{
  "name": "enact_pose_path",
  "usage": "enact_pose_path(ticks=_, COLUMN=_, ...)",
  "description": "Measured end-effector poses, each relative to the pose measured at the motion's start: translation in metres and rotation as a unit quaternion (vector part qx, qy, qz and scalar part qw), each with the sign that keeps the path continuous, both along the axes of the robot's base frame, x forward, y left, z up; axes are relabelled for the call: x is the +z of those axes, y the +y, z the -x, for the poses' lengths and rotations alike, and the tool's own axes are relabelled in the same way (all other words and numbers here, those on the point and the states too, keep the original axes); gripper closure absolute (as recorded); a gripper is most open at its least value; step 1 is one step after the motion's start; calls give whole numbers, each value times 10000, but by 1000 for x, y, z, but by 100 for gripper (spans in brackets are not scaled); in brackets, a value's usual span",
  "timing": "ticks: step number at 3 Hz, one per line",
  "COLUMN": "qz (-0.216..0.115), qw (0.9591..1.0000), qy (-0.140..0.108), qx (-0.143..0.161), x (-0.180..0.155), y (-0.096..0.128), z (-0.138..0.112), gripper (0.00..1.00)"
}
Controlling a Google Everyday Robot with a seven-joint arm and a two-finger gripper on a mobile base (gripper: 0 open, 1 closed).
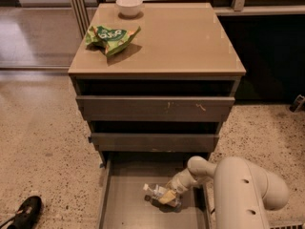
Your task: Pick blue plastic bottle from bottom drawer and place on counter
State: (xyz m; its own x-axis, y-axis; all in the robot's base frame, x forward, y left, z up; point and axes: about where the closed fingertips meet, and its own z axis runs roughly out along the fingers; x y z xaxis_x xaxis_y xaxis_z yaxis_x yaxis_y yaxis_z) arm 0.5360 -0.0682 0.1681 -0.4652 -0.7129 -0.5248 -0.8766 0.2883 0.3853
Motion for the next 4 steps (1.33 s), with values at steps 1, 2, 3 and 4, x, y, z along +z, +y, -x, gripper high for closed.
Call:
enact_pose_path(ticks=1, qz=-486, qw=9986, qy=-68, qx=195, x=47, y=-5, z=-34, gripper=100)
enact_pose_path(ticks=2, qz=-810, qw=9952, qy=27, qx=544, x=102, y=-6, z=-47, gripper=100)
enact_pose_path(ticks=3, qz=-898, qw=9933, qy=188, qx=696, x=108, y=-4, z=-37, gripper=100)
enact_pose_path(ticks=4, qz=-901, qw=9933, qy=190, qx=697, x=108, y=-4, z=-37, gripper=100)
